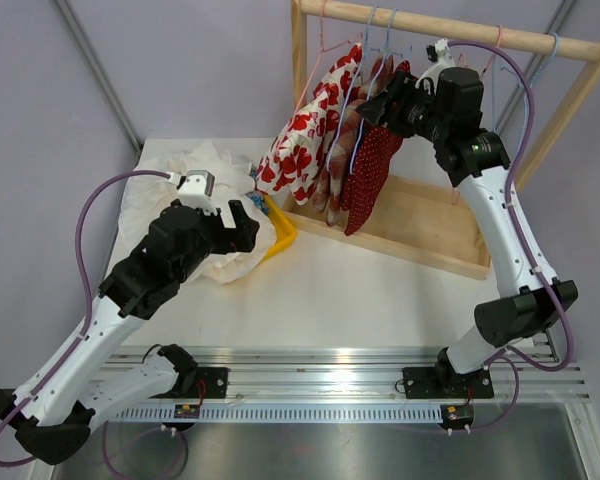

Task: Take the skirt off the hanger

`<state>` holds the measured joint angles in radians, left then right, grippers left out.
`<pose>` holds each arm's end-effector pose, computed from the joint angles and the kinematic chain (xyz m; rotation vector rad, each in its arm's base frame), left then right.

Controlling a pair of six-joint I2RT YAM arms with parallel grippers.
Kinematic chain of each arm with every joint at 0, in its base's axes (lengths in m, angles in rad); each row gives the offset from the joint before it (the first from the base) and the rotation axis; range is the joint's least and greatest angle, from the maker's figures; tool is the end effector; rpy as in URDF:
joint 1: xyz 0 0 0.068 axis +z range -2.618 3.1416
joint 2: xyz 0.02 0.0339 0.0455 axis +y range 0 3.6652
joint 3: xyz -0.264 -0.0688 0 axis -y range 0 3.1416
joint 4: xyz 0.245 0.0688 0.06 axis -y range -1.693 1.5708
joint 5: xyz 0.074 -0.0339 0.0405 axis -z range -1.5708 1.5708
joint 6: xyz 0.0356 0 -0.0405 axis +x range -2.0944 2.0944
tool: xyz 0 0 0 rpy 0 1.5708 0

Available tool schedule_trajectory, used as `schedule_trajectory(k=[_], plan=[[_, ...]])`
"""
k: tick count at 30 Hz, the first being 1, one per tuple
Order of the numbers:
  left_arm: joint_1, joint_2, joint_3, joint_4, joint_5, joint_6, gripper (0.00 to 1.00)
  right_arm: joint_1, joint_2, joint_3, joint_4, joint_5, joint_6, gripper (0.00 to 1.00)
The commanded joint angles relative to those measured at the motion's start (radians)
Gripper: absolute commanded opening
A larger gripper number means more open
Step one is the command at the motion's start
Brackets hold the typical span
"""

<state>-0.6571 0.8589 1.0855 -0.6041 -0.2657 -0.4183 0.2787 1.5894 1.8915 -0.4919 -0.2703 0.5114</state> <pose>0.1431 -0.0986 0.3870 0.0566 1.9609 -0.4554 0.3313 0.1047 0.4872 0.0082 1.8253 0.8044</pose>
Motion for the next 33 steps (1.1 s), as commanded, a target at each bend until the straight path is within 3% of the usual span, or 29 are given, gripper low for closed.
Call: schedule_trajectory(k=[1, 5, 9, 11, 15, 16, 17, 22, 26, 33], plan=[[-0.007, -0.014, -0.009, 0.044, 0.010, -0.008, 0.99, 0.014, 0.017, 0.047, 0.052, 0.039, -0.008, 0.62], [-0.010, -0.014, -0.012, 0.049, 0.013, -0.005, 0.99, 0.020, 0.043, 0.060, 0.055, 0.048, -0.007, 0.55], [-0.016, -0.014, -0.027, 0.055, 0.017, -0.004, 0.99, 0.027, 0.055, 0.060, 0.064, 0.054, 0.002, 0.38], [-0.019, -0.014, -0.032, 0.056, 0.017, -0.002, 0.99, 0.033, 0.058, 0.060, 0.070, 0.054, 0.010, 0.36], [-0.030, -0.012, -0.035, 0.069, 0.019, -0.004, 0.99, 0.039, 0.061, 0.069, 0.073, 0.057, 0.019, 0.18], [-0.032, -0.012, -0.035, 0.070, 0.019, -0.005, 0.99, 0.040, 0.063, 0.073, 0.072, 0.057, 0.019, 0.06], [-0.033, -0.009, -0.033, 0.070, 0.019, -0.005, 0.99, 0.039, 0.063, 0.084, 0.061, 0.057, 0.019, 0.00], [-0.064, 0.026, 0.014, 0.066, 0.034, 0.019, 0.99, 0.039, 0.011, 0.118, -0.008, 0.097, -0.010, 0.00], [-0.130, 0.123, 0.146, 0.027, 0.003, 0.059, 0.99, 0.039, -0.081, 0.144, -0.100, 0.164, -0.060, 0.00], [-0.281, 0.351, 0.505, 0.058, 0.002, 0.115, 0.99, 0.037, -0.224, 0.136, -0.192, 0.240, -0.096, 0.00]])
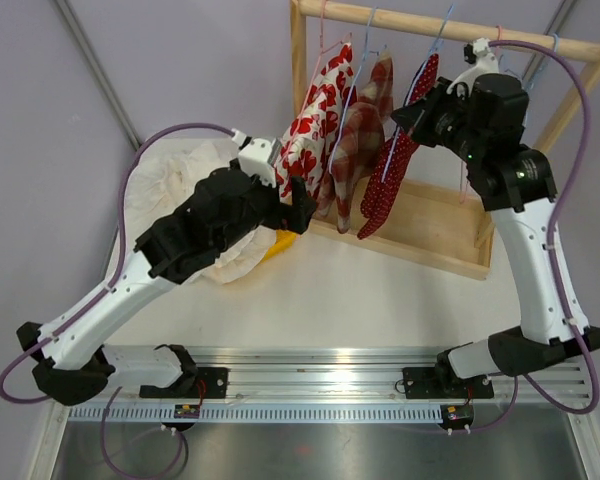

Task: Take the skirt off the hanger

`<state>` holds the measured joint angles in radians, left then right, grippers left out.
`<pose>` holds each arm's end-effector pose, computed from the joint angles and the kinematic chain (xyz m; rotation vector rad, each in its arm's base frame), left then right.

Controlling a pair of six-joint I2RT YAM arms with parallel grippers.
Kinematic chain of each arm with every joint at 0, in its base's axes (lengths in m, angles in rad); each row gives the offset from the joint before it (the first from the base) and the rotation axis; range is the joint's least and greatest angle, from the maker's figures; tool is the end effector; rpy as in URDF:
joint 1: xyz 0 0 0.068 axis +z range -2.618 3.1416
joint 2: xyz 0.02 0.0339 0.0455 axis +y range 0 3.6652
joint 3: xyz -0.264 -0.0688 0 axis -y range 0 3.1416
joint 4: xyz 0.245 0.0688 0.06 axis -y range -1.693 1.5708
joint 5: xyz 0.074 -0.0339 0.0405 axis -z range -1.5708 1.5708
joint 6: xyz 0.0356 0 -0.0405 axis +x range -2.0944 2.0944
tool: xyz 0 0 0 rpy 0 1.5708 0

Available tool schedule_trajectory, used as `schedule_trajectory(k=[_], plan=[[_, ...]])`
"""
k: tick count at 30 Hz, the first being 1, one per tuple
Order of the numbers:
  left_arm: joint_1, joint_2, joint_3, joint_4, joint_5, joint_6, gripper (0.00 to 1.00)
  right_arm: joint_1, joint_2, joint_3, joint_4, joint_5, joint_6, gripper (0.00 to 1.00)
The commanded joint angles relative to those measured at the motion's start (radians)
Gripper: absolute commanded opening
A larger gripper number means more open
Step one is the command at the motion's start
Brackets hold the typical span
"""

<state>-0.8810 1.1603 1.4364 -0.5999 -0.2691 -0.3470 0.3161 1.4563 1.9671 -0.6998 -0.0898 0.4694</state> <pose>0.1579 -0.1766 0.4456 0.3256 1.8972 -0.5819 0.2668 0.0906 0.5273 0.0713 1.8033 0.6456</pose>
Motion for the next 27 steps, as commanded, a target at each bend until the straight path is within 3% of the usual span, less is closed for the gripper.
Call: schedule_trajectory(k=[1, 7, 13, 22, 26, 27], plan=[[-0.074, 0.103, 0.186, 0.057, 0.011, 0.048, 0.99, 0.000, -0.106, 0.065, 0.002, 0.055, -0.055, 0.00], [-0.219, 0.232, 0.305, 0.153, 0.079, 0.075, 0.99, 0.000, -0.186, 0.084, -0.096, -0.011, -0.041, 0.00], [-0.285, 0.266, 0.207, 0.365, 0.197, 0.060, 0.99, 0.001, -0.261, 0.121, -0.185, -0.073, -0.014, 0.00], [-0.305, 0.294, 0.160, 0.434, 0.202, 0.043, 0.97, 0.000, -0.313, 0.133, -0.227, -0.105, 0.020, 0.00], [-0.308, 0.305, 0.157, 0.442, 0.196, 0.043, 0.89, 0.001, -0.321, 0.128, -0.224, -0.113, 0.029, 0.00], [-0.308, 0.308, 0.159, 0.442, 0.194, 0.045, 0.81, 0.000, -0.323, 0.131, -0.224, -0.113, 0.029, 0.00]])
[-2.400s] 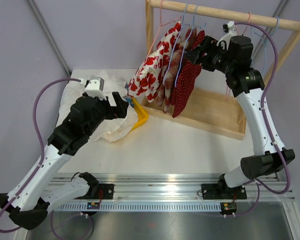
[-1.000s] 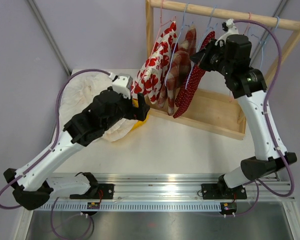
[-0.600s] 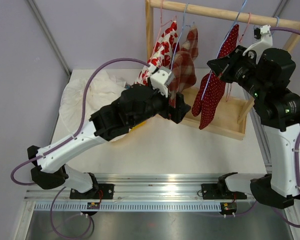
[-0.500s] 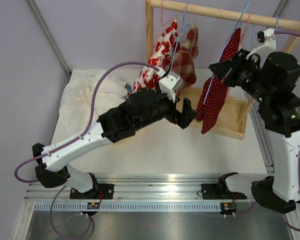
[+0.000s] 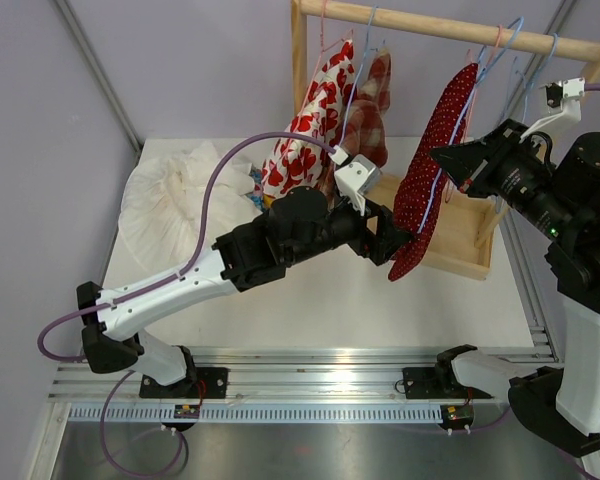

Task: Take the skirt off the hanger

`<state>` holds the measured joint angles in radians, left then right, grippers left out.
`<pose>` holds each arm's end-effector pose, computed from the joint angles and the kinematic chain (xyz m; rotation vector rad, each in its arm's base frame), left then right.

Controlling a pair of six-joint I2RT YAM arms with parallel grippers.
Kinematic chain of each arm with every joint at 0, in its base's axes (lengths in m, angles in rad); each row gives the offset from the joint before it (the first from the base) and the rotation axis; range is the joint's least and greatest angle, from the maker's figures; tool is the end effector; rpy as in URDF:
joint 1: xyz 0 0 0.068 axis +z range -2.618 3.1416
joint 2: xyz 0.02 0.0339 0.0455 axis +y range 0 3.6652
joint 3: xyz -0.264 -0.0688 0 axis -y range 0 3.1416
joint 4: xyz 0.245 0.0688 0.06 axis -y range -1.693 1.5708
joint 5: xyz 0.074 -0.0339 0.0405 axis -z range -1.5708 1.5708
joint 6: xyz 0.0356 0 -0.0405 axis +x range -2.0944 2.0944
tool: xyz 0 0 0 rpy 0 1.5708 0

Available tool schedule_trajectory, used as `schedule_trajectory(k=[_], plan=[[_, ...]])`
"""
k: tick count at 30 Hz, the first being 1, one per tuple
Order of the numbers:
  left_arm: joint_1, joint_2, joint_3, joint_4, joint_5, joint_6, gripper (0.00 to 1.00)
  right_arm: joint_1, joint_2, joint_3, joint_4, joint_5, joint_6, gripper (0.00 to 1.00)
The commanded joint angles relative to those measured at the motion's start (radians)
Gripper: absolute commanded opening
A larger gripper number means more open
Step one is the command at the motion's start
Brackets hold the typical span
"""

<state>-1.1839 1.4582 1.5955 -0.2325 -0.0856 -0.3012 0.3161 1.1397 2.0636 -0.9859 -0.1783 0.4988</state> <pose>0.1288 -0.3080 0.4584 0.6958 1.6345 -1.0351 0.1105 0.0428 0.5783 0.0127 1.6880 0.7645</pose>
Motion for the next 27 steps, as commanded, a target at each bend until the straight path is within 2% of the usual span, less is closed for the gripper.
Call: schedule_trajectory(k=[1, 5, 6, 8, 9, 13, 17, 20, 24, 27], plan=[[-0.006, 0.011, 0.001, 0.075, 0.006, -0.001, 0.76, 0.001, -0.008, 0.035, 0.062, -0.026, 0.001, 0.00], [-0.005, 0.021, 0.006, 0.084, -0.016, 0.002, 0.43, 0.001, -0.009, 0.039, 0.059, -0.032, 0.004, 0.00], [-0.005, 0.021, 0.004, 0.100, -0.013, 0.001, 0.26, 0.001, -0.011, 0.035, 0.058, -0.033, 0.007, 0.00], [-0.005, 0.016, -0.017, 0.128, -0.008, -0.006, 0.06, 0.001, -0.015, 0.027, 0.061, -0.038, 0.012, 0.00], [-0.005, 0.011, -0.029, 0.166, -0.003, -0.007, 0.00, 0.001, -0.020, 0.018, 0.065, -0.036, 0.014, 0.00], [-0.005, -0.033, -0.138, 0.289, 0.055, -0.009, 0.00, 0.001, -0.024, 0.003, 0.078, -0.035, 0.017, 0.00], [-0.023, -0.079, -0.285, 0.302, 0.070, -0.018, 0.00, 0.000, 0.006, 0.029, 0.079, -0.013, 0.000, 0.00], [-0.062, -0.113, -0.395, 0.260, 0.005, -0.045, 0.00, 0.000, 0.063, 0.116, 0.056, 0.017, -0.032, 0.00], [-0.118, -0.194, -0.694, 0.254, -0.092, -0.146, 0.00, 0.001, 0.155, 0.330, -0.008, 0.049, -0.074, 0.00], [-0.178, -0.264, -0.866, 0.256, -0.161, -0.252, 0.00, 0.000, 0.199, 0.407, -0.010, 0.072, -0.085, 0.00]])
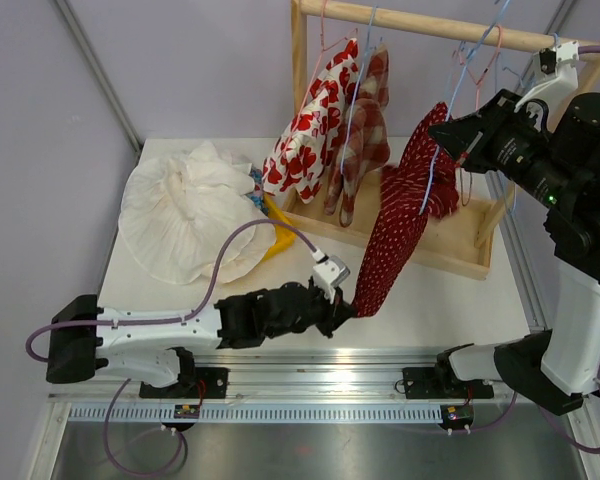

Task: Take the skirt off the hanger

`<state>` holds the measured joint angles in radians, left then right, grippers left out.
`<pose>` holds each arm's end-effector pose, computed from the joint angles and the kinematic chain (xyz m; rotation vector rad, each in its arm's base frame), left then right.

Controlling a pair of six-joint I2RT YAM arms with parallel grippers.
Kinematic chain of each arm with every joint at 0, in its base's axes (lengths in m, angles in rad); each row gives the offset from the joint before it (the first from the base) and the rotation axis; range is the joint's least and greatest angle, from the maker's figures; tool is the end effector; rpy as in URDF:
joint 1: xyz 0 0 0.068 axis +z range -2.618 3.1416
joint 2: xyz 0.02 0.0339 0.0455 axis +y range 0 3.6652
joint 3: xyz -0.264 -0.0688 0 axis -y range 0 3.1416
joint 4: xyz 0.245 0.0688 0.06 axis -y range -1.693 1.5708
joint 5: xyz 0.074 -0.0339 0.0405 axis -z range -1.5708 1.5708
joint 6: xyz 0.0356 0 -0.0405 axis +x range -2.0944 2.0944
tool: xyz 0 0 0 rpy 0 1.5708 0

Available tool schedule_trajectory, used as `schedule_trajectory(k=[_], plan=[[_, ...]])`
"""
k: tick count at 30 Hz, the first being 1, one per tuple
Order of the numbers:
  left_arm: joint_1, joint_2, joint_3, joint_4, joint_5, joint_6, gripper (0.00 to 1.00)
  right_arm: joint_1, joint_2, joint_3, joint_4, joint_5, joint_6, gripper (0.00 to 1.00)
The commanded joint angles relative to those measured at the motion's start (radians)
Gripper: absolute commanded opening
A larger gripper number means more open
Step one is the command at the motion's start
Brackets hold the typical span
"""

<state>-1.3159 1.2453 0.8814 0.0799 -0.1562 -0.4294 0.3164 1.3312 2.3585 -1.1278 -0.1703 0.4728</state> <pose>0.0787 -0.2799 0.3019 0.7472 1.8460 -1.0419 0.1323 0.0497 0.5997 0.0020 1.7236 0.7328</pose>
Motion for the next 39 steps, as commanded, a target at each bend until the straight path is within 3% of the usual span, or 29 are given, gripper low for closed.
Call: schedule_trajectory(k=[1, 5, 8, 10, 11, 13, 14, 17, 24, 26, 28, 33, 39], plan=[[-0.077, -0.070, -0.182, -0.058, -0.124, -0.150, 0.00, 0.000, 0.011, 0.114, 0.138, 0.068, -0.060, 0.00], [-0.150, -0.159, -0.228, -0.147, -0.233, -0.239, 0.00, 0.000, -0.012, 0.029, 0.164, 0.078, -0.053, 0.00], [-0.180, -0.204, -0.113, -0.348, -0.347, -0.241, 0.00, 0.000, -0.068, -0.085, 0.207, 0.095, -0.045, 0.00], [-0.175, -0.204, -0.009, -0.547, -0.447, -0.232, 0.00, 0.000, -0.104, -0.220, 0.247, 0.098, -0.028, 0.00], [-0.175, -0.179, 0.117, -0.691, -0.488, -0.204, 0.00, 0.001, -0.131, -0.316, 0.281, 0.092, -0.014, 0.00], [-0.152, -0.143, 0.248, -0.825, -0.589, -0.166, 0.00, 0.000, -0.148, -0.387, 0.301, 0.083, -0.005, 0.00], [-0.137, -0.112, 0.386, -0.910, -0.608, -0.110, 0.00, 0.001, -0.155, -0.434, 0.315, 0.081, 0.001, 0.00], [-0.051, -0.087, 0.601, -0.968, -0.634, 0.044, 0.00, -0.002, -0.148, -0.479, 0.350, 0.072, 0.009, 0.00], [0.350, -0.044, 0.939, -0.910, -0.490, 0.326, 0.00, 0.001, -0.080, -0.413, 0.375, 0.084, -0.008, 0.00], [0.426, 0.014, 1.026, -0.901, -0.476, 0.388, 0.00, 0.000, -0.056, -0.397, 0.379, 0.081, -0.010, 0.00], [0.568, 0.086, 1.144, -0.885, -0.409, 0.421, 0.00, 0.000, -0.047, -0.396, 0.385, 0.081, -0.008, 0.00], [0.887, 0.271, 1.318, -0.838, -0.173, 0.387, 0.00, 0.000, -0.041, -0.420, 0.408, 0.087, -0.010, 0.00], [1.061, 0.482, 1.312, -0.762, -0.086, 0.275, 0.00, -0.008, -0.010, -0.395, 0.401, 0.118, -0.033, 0.00]])
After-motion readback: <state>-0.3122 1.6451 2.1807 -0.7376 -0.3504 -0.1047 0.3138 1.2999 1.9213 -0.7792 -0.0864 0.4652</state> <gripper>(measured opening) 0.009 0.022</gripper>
